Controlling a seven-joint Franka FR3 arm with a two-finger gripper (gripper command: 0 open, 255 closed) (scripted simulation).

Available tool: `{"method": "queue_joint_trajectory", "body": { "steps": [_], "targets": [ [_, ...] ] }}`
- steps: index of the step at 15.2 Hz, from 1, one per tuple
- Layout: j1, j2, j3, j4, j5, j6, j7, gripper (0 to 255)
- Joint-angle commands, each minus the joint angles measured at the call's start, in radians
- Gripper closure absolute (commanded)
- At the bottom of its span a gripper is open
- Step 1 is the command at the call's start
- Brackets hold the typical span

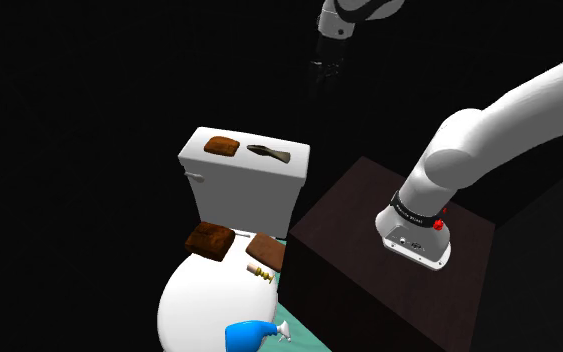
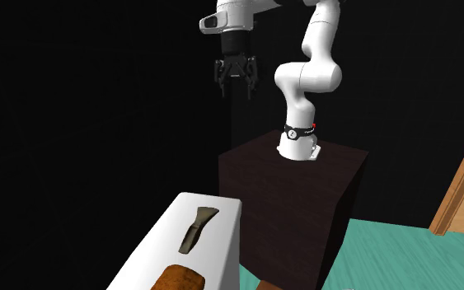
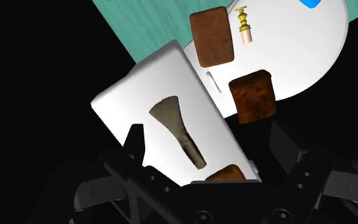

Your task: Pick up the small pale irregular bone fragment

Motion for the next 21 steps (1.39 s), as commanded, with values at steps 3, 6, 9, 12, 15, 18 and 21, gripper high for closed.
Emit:
{"method": "queue_joint_trajectory", "body": {
  "steps": [3, 6, 9, 12, 15, 18, 21],
  "targets": [
    [0.023, 0.141, -0.012, 0.004, -0.006, 0.131, -0.073, 0],
    [0.037, 0.259, -0.02, 0.024, -0.007, 0.222, -0.13, 0],
    [0.049, 0.381, -0.025, 0.057, -0.004, 0.305, -0.187, 0],
    [0.057, 0.505, -0.025, 0.102, 0.003, 0.379, -0.243, 0],
    [0.061, 0.629, -0.018, 0.158, 0.009, 0.443, -0.296, 0],
    [0.061, 0.752, -0.007, 0.223, 0.011, 0.497, -0.343, 0],
    [0.06, 0.874, 0.006, 0.299, 0.005, 0.54, -0.383, 0]
  ]
}}
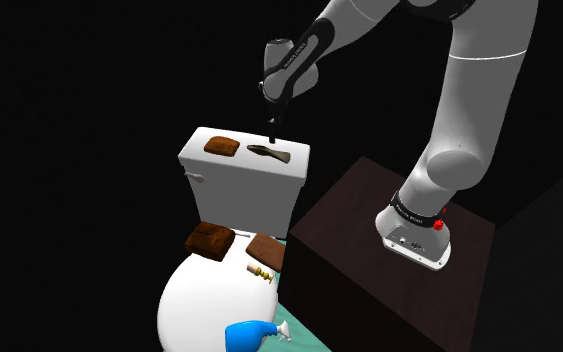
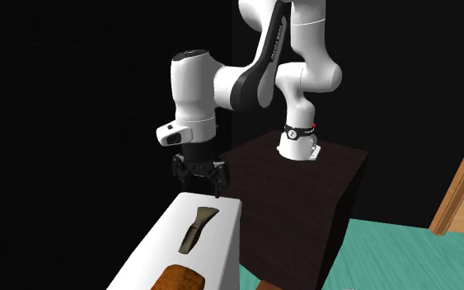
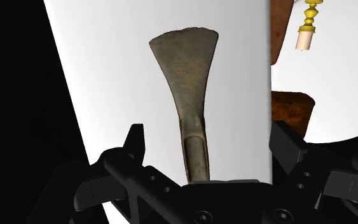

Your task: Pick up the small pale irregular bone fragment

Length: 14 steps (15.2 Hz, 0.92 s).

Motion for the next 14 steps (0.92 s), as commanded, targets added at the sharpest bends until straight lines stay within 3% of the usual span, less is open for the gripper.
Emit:
{"method": "queue_joint_trajectory", "body": {
  "steps": [1, 4, 13, 14],
  "targets": [
    [0.0, 0.08, 0.009, 0.046, -0.005, 0.033, -0.025, 0],
    [0.0, 0.183, 0.019, 0.121, -0.017, 0.059, -0.053, 0],
    [-0.006, 0.277, 0.026, 0.144, -0.01, 0.13, -0.055, 0],
    [-0.005, 0.277, 0.026, 0.146, -0.01, 0.127, -0.054, 255]
  ]
}}
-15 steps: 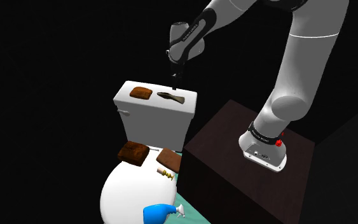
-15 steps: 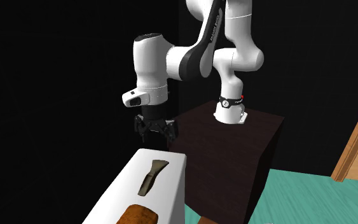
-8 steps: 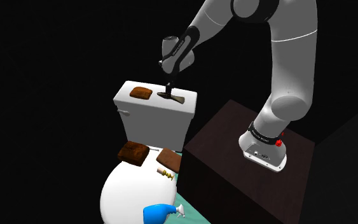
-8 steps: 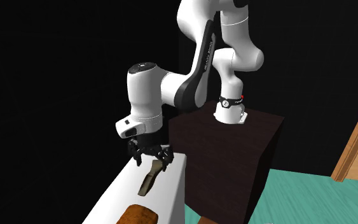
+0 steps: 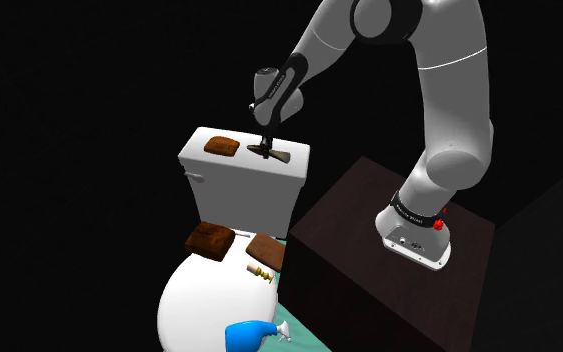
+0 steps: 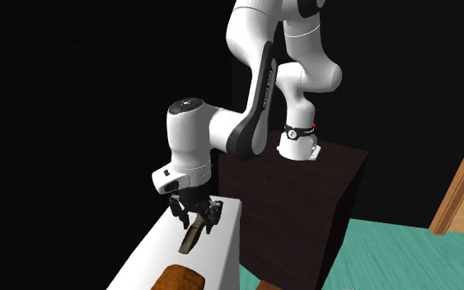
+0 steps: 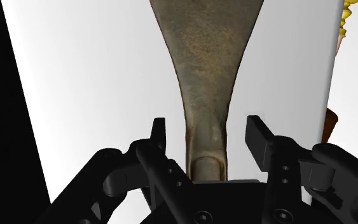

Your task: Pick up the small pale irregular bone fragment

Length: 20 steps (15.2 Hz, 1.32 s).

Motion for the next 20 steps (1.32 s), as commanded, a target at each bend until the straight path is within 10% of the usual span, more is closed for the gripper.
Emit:
{"method": "queue_joint_trajectory", "body": {
  "steps": [1, 20],
  "targets": [
    [0.0, 0.003, 0.0, 0.002, 0.0, 0.001, 0.0, 255],
    [0.007, -0.132, -0.011, -0.03, -0.011, -0.102, 0.002, 255]
  ]
}}
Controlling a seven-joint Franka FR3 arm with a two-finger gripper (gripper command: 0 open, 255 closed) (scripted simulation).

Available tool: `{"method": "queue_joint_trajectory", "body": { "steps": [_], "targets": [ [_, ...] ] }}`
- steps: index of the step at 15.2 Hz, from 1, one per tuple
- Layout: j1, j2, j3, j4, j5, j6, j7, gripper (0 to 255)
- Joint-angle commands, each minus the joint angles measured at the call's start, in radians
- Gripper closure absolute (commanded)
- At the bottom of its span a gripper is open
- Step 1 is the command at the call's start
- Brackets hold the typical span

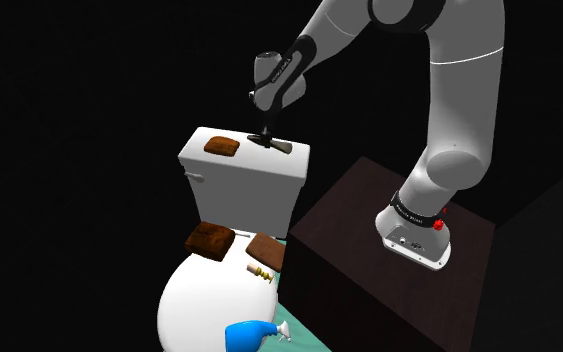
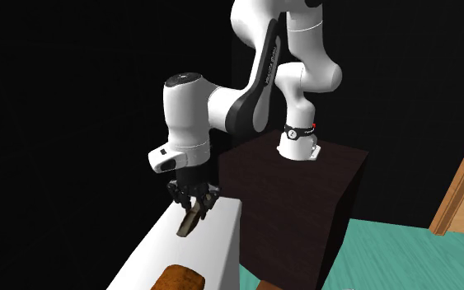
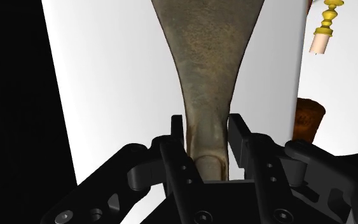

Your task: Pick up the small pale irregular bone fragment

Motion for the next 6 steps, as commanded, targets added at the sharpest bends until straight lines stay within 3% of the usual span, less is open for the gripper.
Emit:
{"method": "queue_joint_trajectory", "body": {
  "steps": [1, 6],
  "targets": [
    [0.002, -0.028, -0.002, -0.006, -0.003, -0.022, 0.001, 255],
    [0.004, -0.063, -0.005, -0.008, -0.006, -0.055, 0.002, 255]
  ]
}}
